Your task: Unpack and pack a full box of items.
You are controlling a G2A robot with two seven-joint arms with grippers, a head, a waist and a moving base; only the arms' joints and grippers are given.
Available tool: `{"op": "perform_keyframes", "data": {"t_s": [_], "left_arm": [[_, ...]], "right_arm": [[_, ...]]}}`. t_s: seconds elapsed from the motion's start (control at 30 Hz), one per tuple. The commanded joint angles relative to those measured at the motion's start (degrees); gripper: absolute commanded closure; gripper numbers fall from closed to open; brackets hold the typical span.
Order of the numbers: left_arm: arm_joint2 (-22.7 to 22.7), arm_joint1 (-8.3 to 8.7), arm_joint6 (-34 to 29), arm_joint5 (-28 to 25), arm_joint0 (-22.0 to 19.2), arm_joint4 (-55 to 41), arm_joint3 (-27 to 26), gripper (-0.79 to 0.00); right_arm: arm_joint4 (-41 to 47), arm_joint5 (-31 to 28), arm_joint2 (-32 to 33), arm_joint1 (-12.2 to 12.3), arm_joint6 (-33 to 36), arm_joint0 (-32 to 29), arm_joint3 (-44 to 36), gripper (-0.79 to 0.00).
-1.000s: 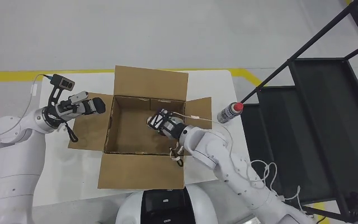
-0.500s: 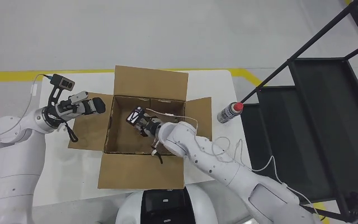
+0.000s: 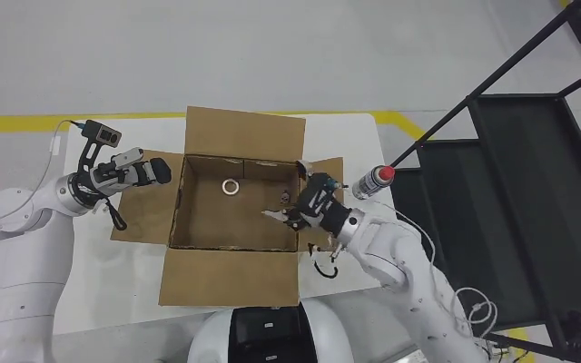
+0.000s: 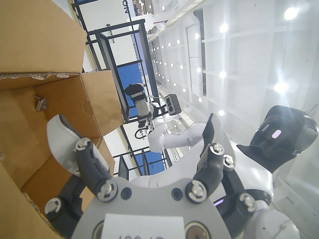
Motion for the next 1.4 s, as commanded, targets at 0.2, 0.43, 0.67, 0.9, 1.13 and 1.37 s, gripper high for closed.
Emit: {"op": "perform_keyframes", "data": {"t_s": [0.2, 0.43, 0.67, 0.9, 1.13, 1.37], "left_arm": [[0.0, 0.0, 0.0, 0.0, 0.0, 0.0, 0.0, -0.785], [0.0, 0.0, 0.0, 0.0, 0.0, 0.0, 0.0, -0.785], [0.0, 0.0, 0.0, 0.0, 0.0, 0.0, 0.0, -0.785], [0.0, 0.0, 0.0, 0.0, 0.0, 0.0, 0.0, -0.785], [0.0, 0.0, 0.0, 0.0, 0.0, 0.0, 0.0, -0.785], [0.0, 0.0, 0.0, 0.0, 0.0, 0.0, 0.0, -0.785]], "right_arm": [[1.2, 4.8, 17.1, 0.8, -18.6, -14.6, 1.0, -0.785], [3.2, 11.0, 22.1, 0.8, -21.1, -16.1, 8.0, -0.785], [3.6, 11.4, 19.0, 0.6, -16.9, -12.7, 14.9, -0.785], [2.6, 15.6, 16.2, 0.4, -13.2, -8.3, 23.0, -0.785], [2.9, 17.8, 14.0, 0.1, -12.4, -3.9, 29.5, -0.785], [3.4, 20.3, 12.0, -0.3, -11.6, 1.4, 34.8, -0.785]]}}
